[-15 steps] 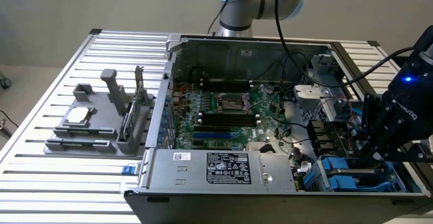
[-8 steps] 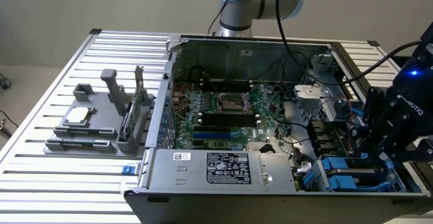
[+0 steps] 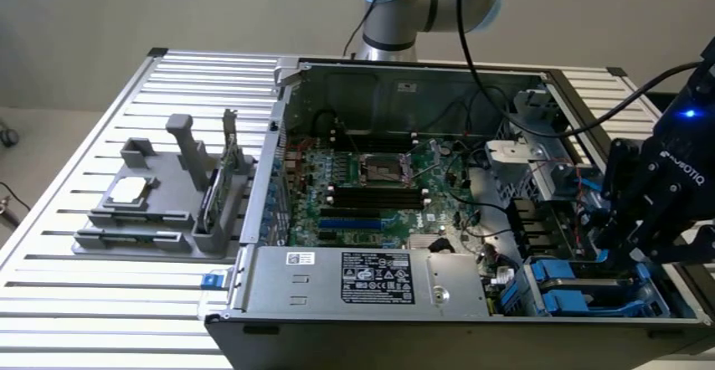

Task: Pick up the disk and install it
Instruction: 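Insert the first disk wire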

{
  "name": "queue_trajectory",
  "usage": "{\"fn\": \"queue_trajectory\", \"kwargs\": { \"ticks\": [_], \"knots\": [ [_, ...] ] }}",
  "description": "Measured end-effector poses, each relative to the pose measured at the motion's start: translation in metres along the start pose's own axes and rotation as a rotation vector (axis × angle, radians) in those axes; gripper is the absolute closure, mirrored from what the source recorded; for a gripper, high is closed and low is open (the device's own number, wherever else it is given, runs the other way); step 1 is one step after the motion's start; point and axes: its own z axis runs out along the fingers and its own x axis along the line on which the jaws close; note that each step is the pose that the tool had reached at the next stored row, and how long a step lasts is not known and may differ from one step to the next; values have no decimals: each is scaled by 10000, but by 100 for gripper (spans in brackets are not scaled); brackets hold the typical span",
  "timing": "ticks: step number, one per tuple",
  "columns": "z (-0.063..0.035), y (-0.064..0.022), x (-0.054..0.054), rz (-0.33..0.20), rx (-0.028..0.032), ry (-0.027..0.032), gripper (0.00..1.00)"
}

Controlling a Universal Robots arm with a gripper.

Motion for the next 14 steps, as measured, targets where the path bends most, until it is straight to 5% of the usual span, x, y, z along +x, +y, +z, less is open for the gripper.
{"fn": "queue_trajectory", "kwargs": {
  "ticks": [3,7,14],
  "knots": [
    [-8,0,-2,-1,0,15,71],
    [-10,0,-8,-2,0,24,89],
    [41,2,-14,-1,-8,25,89]
  ]
}}
